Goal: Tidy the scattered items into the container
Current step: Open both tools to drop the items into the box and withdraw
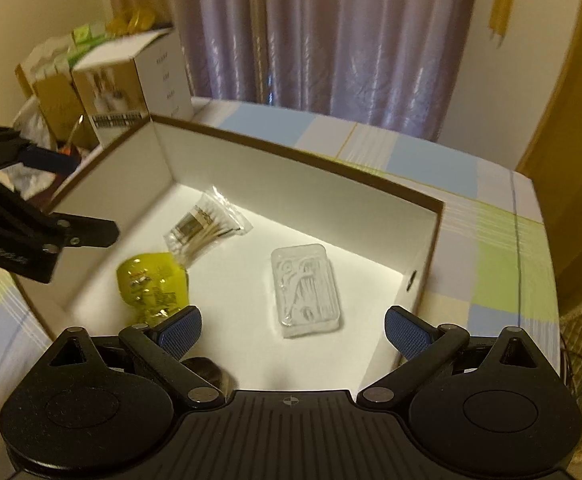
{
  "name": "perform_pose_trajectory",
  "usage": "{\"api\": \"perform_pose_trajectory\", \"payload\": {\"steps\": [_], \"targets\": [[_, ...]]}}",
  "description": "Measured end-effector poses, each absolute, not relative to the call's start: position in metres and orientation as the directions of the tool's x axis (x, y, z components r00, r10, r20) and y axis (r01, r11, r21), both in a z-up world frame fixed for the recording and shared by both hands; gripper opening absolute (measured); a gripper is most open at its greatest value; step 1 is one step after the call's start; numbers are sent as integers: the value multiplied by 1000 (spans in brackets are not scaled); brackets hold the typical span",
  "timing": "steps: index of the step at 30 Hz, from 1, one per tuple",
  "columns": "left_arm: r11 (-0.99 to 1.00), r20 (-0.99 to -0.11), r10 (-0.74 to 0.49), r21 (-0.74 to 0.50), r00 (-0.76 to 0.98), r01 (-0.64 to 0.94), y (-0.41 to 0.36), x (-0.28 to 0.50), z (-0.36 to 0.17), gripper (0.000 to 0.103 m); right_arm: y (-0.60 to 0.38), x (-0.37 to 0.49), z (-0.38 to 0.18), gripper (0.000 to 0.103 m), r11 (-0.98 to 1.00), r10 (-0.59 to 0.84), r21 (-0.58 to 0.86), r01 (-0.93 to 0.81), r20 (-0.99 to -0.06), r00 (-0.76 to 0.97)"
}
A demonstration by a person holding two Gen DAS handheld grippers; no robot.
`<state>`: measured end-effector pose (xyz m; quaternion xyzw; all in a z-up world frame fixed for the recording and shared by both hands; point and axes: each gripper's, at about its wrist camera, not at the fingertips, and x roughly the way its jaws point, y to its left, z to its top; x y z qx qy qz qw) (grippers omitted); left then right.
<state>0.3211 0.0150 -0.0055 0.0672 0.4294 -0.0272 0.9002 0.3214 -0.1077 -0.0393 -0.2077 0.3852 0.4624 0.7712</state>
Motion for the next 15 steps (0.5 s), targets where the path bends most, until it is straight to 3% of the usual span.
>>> {"api": "perform_pose_trajectory", "payload": {"steps": [15], "targets": [[995,-716,-26,51,697,89,27,233,27,97,-165,282,-5,103,545,632,145,-825,-718,291]]}}
